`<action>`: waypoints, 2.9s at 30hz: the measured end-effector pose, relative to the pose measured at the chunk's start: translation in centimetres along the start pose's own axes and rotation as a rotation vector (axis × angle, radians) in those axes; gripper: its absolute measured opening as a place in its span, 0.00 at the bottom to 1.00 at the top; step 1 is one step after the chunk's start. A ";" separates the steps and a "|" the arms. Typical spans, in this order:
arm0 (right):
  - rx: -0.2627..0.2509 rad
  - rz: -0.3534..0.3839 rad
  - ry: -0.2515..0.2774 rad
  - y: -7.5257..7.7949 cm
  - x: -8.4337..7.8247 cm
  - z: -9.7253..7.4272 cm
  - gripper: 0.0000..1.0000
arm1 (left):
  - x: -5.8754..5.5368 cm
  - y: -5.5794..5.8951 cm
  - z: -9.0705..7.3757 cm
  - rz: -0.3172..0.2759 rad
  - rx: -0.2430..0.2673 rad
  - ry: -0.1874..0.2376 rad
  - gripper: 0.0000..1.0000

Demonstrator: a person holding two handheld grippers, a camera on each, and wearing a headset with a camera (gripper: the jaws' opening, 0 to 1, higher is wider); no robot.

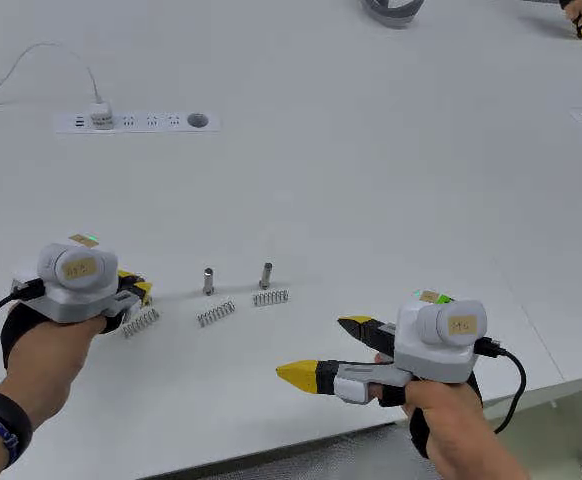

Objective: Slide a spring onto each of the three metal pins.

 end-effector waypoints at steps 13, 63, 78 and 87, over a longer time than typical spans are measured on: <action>0.002 -0.001 0.005 0.0 0.1 0.0 0.84 | 0.2 0.0 -0.6 -0.036 -0.014 0.000 0.23; 0.044 -0.162 -0.111 -0.9 0.0 3.0 0.86 | -5.0 0.2 -8.9 -0.097 -0.015 0.069 0.65; 0.047 -0.185 -0.133 -1.3 -0.3 3.3 0.86 | -6.3 0.9 -9.4 -0.096 -0.041 0.060 0.69; 0.045 -0.188 -0.134 -1.4 -0.3 3.3 0.87 | -5.9 1.3 -8.9 -0.079 -0.068 0.060 0.71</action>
Point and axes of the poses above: the centre of the closed fingertips' face, and the gripper's own axes: z roughly forward along the fingers, y roughly to its right, x roughly out of its top, the point moved 4 cm from there along -z, roughly backward along the fingers, and after that the axes turned 11 degrees about z, right-handed, at the moved point
